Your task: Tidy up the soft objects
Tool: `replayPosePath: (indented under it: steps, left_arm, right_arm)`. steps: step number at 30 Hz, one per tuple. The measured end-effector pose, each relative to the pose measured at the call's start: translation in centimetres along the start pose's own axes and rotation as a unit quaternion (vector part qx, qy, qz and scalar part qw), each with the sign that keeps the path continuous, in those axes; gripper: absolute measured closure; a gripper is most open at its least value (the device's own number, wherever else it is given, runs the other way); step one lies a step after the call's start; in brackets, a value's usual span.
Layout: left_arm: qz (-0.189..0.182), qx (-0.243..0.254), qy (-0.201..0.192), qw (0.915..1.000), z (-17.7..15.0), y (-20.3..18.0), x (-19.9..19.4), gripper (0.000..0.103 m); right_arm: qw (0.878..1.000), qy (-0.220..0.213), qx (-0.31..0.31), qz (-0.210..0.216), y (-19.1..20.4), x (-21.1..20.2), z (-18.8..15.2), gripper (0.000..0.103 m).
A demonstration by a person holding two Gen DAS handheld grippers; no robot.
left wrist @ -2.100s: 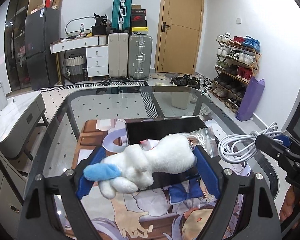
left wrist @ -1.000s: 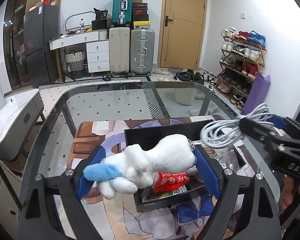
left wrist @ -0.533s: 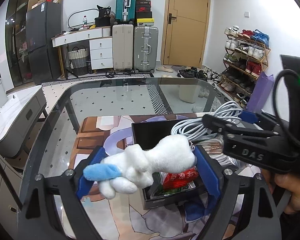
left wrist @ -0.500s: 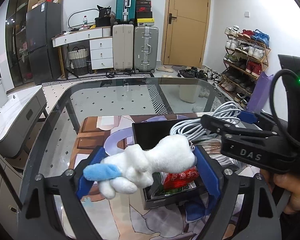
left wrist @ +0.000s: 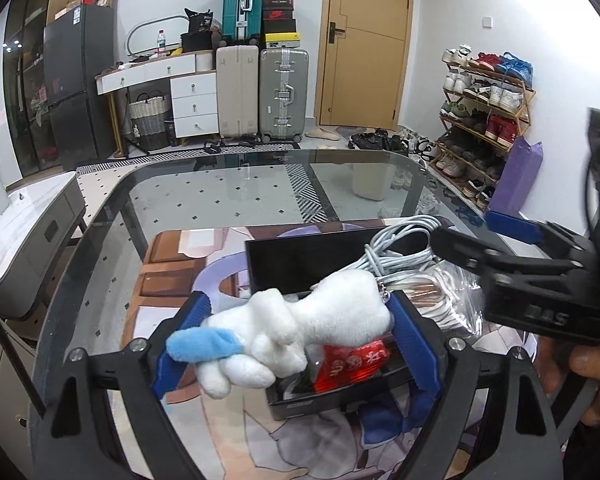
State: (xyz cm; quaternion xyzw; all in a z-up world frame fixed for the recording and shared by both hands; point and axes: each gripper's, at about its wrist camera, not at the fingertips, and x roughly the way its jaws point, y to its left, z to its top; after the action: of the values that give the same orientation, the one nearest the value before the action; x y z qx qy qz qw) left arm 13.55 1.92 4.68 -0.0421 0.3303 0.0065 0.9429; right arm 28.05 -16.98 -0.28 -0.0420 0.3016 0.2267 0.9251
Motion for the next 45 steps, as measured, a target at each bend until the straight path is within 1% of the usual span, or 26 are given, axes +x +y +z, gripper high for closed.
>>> replayPosePath:
  steps: [2, 5, 7, 9, 11, 16, 20, 24, 27, 30, 34, 38, 41, 45]
  left_arm:
    - [-0.003, 0.001, 0.008, 1.0000, 0.1, -0.4, 0.4, 0.014]
    - [-0.007, 0.003, 0.007, 0.9999, 0.0, -0.7, 0.6, 0.013]
    - [-0.013, 0.003, 0.013, 0.9998, -0.1, -0.8, 0.7, 0.011]
    - [-0.012, 0.005, 0.014, 0.9998, -0.3, -0.9, 0.5, 0.004]
    - [-0.010, 0.006, 0.006, 0.9999, -0.5, -1.0, 0.0, 0.000]
    - [-0.019, -0.007, -0.003, 0.9998, -0.7, -0.6, -1.4, 0.000]
    - [-0.019, -0.010, -0.011, 0.9997, -0.8, -0.4, -2.4, 0.000]
    - [-0.009, -0.004, -0.020, 0.9997, -1.2, -0.3, -3.2, 0.000]
    - [-0.006, -0.009, -0.027, 0.9996, -1.7, 0.0, -3.6, 0.000]
    - [-0.002, -0.011, -0.030, 0.9995, -2.3, 0.1, -3.7, 0.000]
    - [0.003, -0.006, -0.039, 0.9992, -3.0, 0.2, -3.7, 0.000]
    - [0.015, -0.006, -0.047, 0.9987, -3.5, 0.2, -3.4, 0.000]
    - [0.015, -0.005, -0.058, 0.9982, -3.7, 0.4, -3.3, 0.000]
    - [0.016, -0.019, -0.070, 0.9972, -3.9, 0.9, -3.3, 0.000]
  right_arm:
    - [1.000, -0.003, 0.005, 0.003, -0.5, -0.8, -0.4, 0.008]
    - [1.000, -0.005, 0.006, 0.004, -0.9, -1.6, -0.9, 0.006]
    - [1.000, -0.008, 0.008, 0.002, -1.1, -2.2, -1.3, 0.005]
    - [1.000, -0.013, 0.009, 0.008, -1.4, -2.9, -1.7, 0.003]
    - [1.000, -0.020, 0.012, 0.013, -1.5, -3.6, -2.1, 0.001]
    - [0.999, -0.027, 0.007, 0.018, -1.2, -5.1, -3.0, 0.001]
    - [0.999, -0.035, -0.004, 0.027, -0.3, -5.9, -3.9, 0.001]
    - [0.998, -0.043, -0.018, 0.041, 0.3, -6.5, -4.8, 0.001]
    - [0.997, -0.051, -0.030, 0.049, 0.9, -6.8, -5.4, 0.001]
    - [0.996, -0.057, -0.037, 0.057, 1.3, -6.9, -5.6, 0.001]
    - [0.995, -0.066, -0.046, 0.057, 1.7, -6.9, -6.0, 0.001]
    - [0.994, -0.074, -0.053, 0.056, 1.9, -6.8, -6.5, 0.001]
    - [0.994, -0.078, -0.054, 0.056, 2.1, -6.6, -6.7, 0.001]
    - [0.994, -0.080, -0.058, 0.055, 2.2, -6.3, -6.9, 0.001]
